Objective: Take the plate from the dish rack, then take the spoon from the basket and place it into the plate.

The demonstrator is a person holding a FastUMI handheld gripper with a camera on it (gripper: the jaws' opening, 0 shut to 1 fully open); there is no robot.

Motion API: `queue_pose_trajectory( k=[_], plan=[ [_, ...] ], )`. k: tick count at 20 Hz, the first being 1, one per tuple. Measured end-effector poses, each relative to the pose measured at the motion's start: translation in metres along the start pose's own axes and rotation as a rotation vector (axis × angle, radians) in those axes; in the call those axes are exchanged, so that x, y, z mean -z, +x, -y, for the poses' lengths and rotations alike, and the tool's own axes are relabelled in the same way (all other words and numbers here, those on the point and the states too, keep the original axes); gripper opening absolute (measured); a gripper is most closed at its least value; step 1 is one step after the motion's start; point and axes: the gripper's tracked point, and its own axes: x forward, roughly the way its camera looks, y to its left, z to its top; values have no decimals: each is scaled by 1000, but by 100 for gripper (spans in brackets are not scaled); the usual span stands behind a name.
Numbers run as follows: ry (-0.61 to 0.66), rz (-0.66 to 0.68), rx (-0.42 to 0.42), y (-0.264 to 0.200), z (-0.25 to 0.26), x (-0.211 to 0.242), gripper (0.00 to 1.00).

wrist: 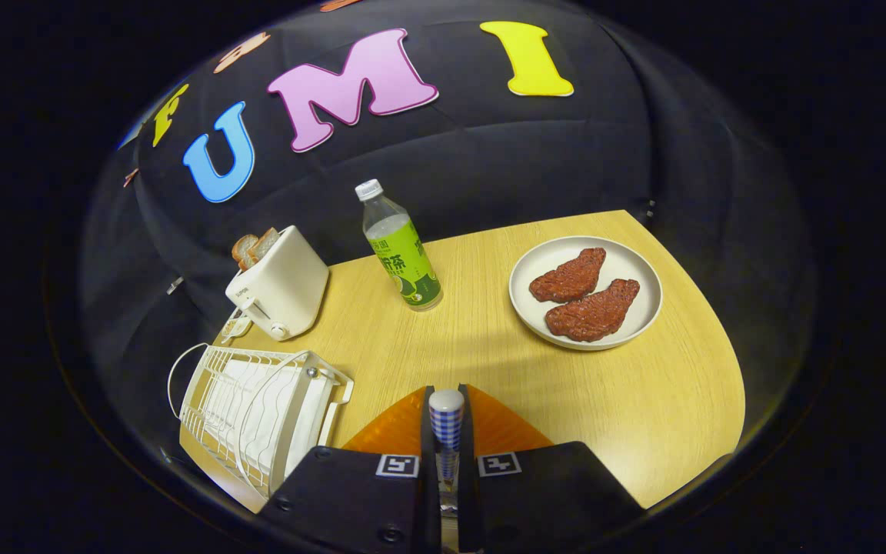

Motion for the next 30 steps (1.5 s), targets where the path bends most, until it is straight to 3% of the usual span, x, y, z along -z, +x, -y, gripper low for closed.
queue_pose_trajectory(
  k=[8,12,16,20,25,30],
  plan=[
    [-17,146,51,-75,-35,-72,13],
    [7,170,84,-120,-50,-74,13],
    [25,136,104,-154,-60,-34,13],
    [82,38,108,-169,-69,40,13],
    [111,-77,113,-157,-73,120,13],
    [191,-179,113,-126,-76,169,13]
  ],
)
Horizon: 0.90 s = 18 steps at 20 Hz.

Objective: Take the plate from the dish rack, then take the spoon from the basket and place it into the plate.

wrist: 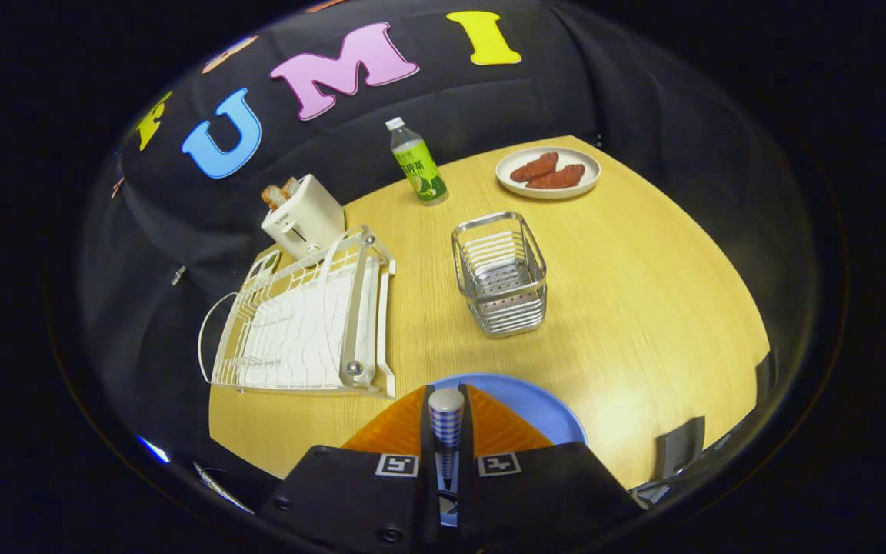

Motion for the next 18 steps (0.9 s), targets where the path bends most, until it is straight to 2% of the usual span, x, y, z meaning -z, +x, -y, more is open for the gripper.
queue_pose_trajectory(
  k=[7,10,11,15,18],
  plan=[
    [-54,-52,21,22,4,12,16],
    [-59,-59,10,22,1,9,20],
    [-71,-55,11,19,1,8,40],
    [-128,7,1,-5,0,-8,99],
    [-178,135,-10,-32,-6,-40,99]
  ],
)
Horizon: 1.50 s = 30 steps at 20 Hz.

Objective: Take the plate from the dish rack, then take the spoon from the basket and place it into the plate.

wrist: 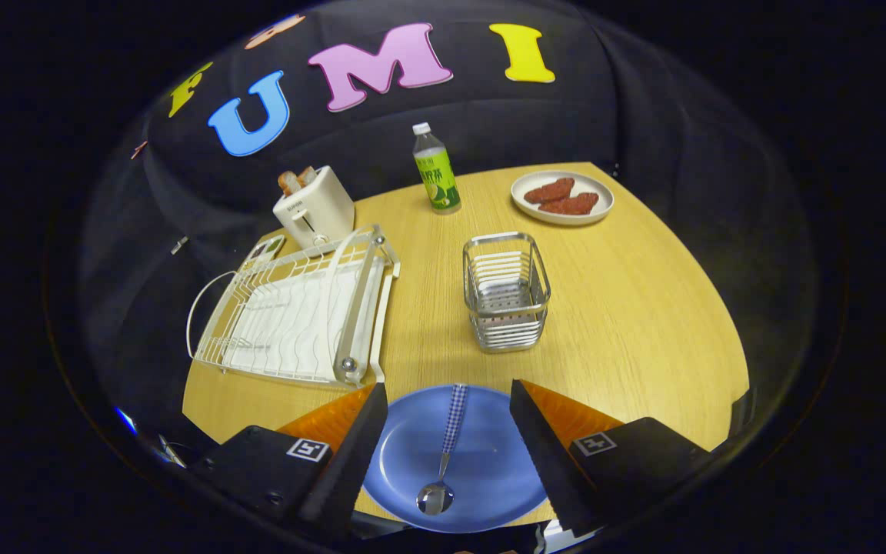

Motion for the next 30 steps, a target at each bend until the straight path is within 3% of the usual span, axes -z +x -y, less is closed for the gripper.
queue_pose_trajectory(
  k=[7,18,22,30],
  plan=[
    [-56,357,-14,-75,-20,-106,98],
    [-65,680,14,-182,-19,-186,98],
    [-80,745,46,-202,-17,-194,98],
    [-62,735,68,-202,-14,-192,98]
  ],
)
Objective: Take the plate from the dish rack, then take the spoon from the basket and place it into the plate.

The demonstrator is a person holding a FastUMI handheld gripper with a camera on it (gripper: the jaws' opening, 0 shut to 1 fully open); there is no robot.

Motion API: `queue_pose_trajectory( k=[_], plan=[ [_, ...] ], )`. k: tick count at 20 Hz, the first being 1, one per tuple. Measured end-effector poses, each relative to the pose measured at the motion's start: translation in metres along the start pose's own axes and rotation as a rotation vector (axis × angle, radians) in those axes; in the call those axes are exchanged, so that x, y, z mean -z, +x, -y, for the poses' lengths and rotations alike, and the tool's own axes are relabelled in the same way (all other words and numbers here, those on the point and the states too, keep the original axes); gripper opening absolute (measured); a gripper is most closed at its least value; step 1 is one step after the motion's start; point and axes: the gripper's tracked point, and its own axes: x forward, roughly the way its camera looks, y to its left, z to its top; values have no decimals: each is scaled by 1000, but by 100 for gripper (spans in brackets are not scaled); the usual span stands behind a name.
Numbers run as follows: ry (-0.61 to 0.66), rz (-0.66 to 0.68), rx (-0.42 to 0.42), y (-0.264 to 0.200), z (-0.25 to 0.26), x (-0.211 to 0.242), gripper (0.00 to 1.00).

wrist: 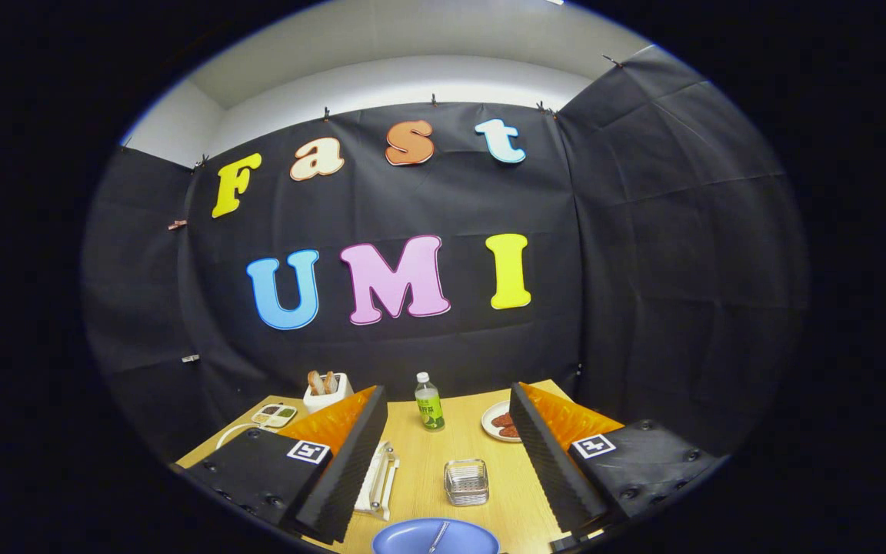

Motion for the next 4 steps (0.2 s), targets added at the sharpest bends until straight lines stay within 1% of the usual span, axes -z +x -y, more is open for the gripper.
queue_pose_trajectory(
  k=[4],
  plan=[
    [-18,-1,-3,0,-5,0,98]
  ],
)
